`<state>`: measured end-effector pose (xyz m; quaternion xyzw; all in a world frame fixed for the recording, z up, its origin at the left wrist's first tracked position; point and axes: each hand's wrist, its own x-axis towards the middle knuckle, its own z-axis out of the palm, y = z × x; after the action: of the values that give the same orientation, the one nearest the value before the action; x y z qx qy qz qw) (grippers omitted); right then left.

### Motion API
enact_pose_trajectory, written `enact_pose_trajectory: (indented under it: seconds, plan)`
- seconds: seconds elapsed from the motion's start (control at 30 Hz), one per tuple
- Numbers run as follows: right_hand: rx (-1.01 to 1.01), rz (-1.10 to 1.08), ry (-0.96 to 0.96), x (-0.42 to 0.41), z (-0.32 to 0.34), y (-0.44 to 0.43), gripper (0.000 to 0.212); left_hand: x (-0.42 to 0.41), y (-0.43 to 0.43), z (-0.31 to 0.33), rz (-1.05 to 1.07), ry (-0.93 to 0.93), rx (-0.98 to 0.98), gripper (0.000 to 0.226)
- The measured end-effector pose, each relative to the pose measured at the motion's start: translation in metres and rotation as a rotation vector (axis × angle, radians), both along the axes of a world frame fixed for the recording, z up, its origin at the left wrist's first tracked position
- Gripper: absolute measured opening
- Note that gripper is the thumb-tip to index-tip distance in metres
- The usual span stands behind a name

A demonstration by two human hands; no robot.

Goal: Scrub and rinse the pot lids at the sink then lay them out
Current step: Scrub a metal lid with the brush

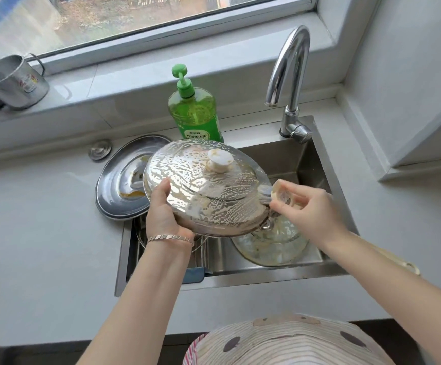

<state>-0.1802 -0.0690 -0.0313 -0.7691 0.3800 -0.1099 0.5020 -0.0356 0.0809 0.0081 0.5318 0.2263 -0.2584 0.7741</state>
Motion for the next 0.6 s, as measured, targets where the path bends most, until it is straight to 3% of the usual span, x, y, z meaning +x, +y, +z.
enact_pose_trajectory:
  seconds: [0.1, 0.23, 0.37, 0.53, 0.6]
  plan:
    - [0.055, 0.067, -0.039, -0.009, 0.004, 0.008, 0.047, 0.004, 0.005, 0.001, -0.047, -0.023, -0.012, 0.016]
    - [0.028, -0.036, 0.027, -0.008, 0.002, -0.009, 0.041, 0.000, 0.004, 0.005, -0.135, -0.031, 0.016, 0.011]
    - [-0.033, 0.180, -0.101, -0.014, 0.006, 0.022, 0.045, -0.001, 0.001, 0.005, -0.176, -0.041, 0.068, 0.014]
    - [0.096, -0.031, 0.154, -0.008, -0.018, -0.014, 0.037, 0.001, 0.001, -0.001, -0.270, -0.053, 0.165, 0.025]
    - [0.223, -0.106, 0.102, -0.003, -0.016, -0.022, 0.041, 0.001, 0.000, 0.000, -0.332, -0.054, 0.168, 0.021]
